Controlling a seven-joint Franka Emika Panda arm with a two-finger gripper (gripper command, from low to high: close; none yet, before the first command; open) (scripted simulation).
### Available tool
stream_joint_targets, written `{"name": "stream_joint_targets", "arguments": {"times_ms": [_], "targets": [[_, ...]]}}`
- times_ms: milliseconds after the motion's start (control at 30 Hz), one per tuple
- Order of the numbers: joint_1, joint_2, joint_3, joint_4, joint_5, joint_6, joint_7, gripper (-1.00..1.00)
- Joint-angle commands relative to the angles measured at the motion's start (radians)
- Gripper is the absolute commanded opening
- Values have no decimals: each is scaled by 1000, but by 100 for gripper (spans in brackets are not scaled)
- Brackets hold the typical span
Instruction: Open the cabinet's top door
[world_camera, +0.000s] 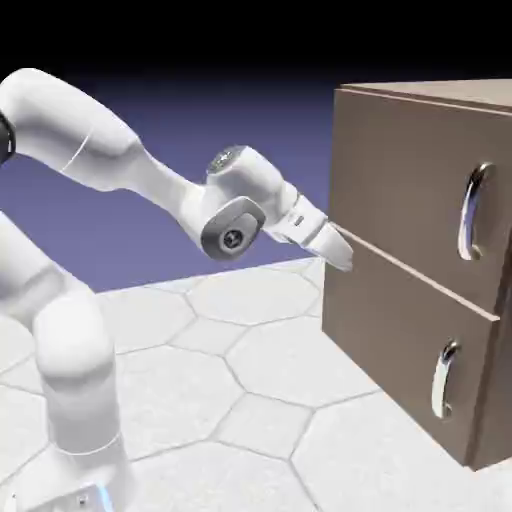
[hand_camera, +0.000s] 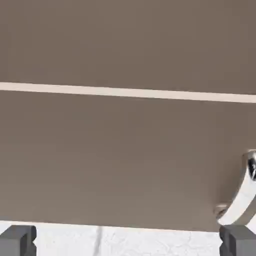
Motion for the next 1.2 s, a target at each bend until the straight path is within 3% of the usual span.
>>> {"name": "stream_joint_targets", "arguments": {"times_ms": [0,1167], "targets": [[18,-8,-20,10,-44,-2,29,100],[637,-282,-706,348,-1566,-70,1037,100]]}}
